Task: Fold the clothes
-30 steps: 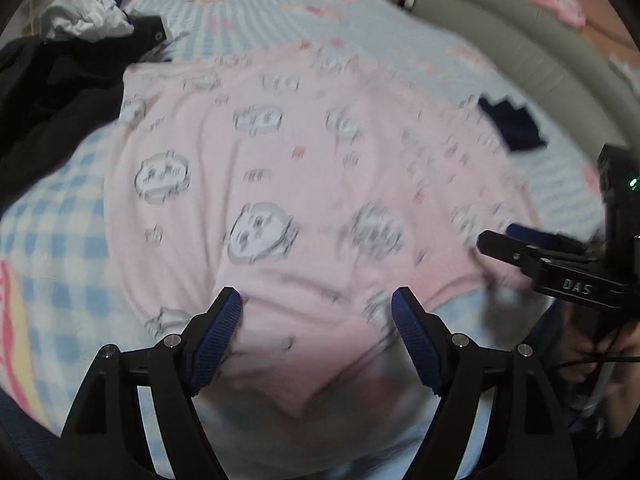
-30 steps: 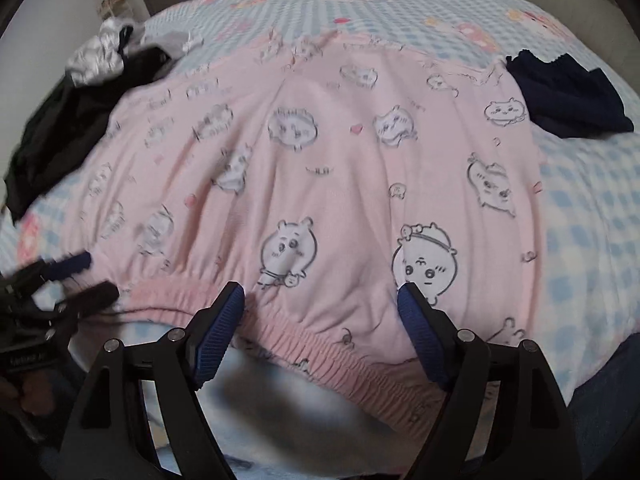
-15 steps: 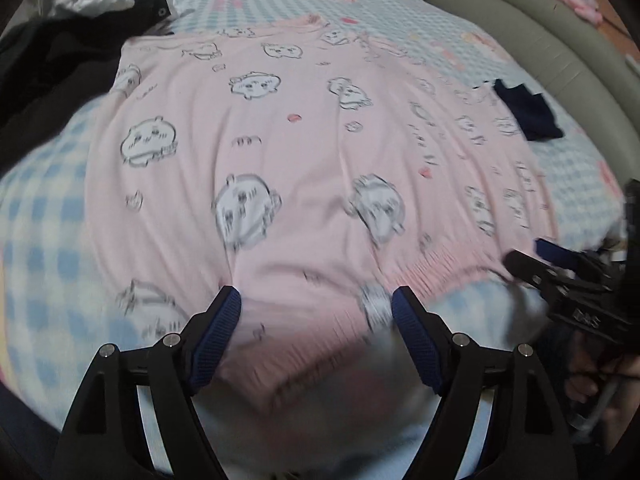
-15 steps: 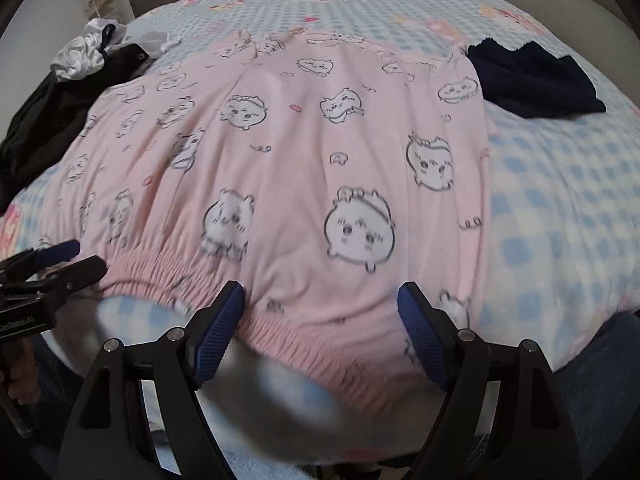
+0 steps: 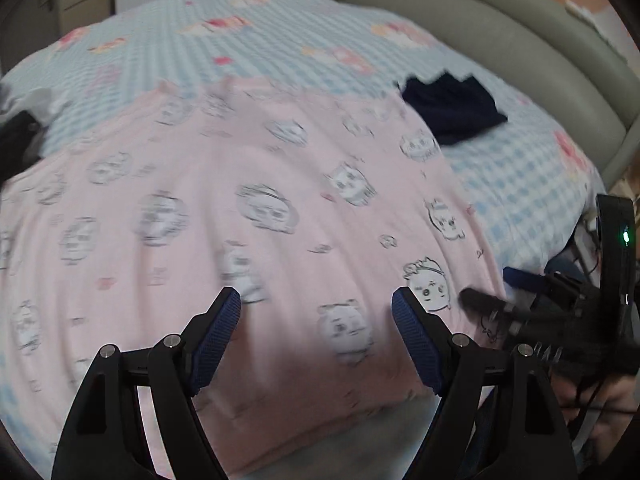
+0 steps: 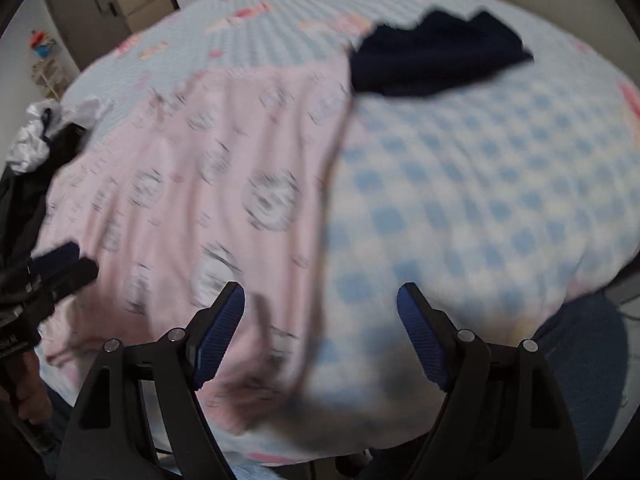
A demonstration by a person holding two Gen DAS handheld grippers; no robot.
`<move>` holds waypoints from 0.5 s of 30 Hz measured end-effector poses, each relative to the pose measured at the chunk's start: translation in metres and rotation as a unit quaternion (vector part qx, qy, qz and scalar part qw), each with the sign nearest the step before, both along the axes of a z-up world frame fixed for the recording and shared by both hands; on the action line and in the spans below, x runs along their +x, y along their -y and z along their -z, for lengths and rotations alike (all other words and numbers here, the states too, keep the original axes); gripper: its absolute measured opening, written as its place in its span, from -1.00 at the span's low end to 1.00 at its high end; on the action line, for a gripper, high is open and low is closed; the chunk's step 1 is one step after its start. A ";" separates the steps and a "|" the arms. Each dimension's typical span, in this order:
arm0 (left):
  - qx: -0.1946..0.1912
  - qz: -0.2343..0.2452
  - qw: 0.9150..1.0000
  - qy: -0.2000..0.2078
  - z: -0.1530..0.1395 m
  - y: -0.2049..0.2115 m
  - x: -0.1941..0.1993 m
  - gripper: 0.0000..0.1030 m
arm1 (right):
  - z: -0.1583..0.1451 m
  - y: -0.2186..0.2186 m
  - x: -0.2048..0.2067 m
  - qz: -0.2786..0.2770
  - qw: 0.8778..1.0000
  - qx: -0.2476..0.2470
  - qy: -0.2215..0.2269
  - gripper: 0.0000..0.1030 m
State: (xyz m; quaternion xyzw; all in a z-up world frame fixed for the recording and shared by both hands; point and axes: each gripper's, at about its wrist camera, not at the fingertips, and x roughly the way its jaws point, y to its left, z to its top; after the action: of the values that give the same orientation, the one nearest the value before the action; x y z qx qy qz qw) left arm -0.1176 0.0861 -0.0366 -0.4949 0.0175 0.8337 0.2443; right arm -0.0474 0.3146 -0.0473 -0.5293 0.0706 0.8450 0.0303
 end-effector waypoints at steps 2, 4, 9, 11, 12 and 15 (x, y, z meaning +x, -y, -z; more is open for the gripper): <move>-0.032 -0.005 0.999 0.021 0.019 -0.010 0.005 0.55 | 0.006 0.000 0.005 -0.006 1.000 0.005 0.002 0.56; -0.052 -0.006 0.998 0.027 0.030 -0.011 0.020 0.55 | 0.008 0.002 0.011 -0.014 1.000 0.010 0.004 0.56; -0.035 0.009 0.999 0.007 0.015 0.004 0.049 0.55 | -0.015 -0.007 0.029 0.001 0.999 -0.039 0.012 0.56; -0.020 0.001 1.000 -0.002 0.004 0.009 0.044 0.55 | -0.023 -0.010 0.032 0.003 0.999 -0.041 0.002 0.56; -0.012 -0.005 1.000 -0.009 -0.001 0.010 0.041 0.55 | -0.024 -0.012 0.032 0.007 0.999 -0.039 -0.004 0.56; 0.004 -0.021 1.000 -0.022 -0.013 0.009 0.023 0.55 | -0.020 -0.020 0.027 0.022 0.999 -0.035 -0.006 0.56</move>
State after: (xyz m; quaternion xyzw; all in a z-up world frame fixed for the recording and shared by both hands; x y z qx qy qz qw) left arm -0.0943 0.0775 -0.0240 -0.4756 0.0095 0.8494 0.2285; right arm -0.0205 0.3342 -0.0272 -0.5228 0.1122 0.8445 0.0303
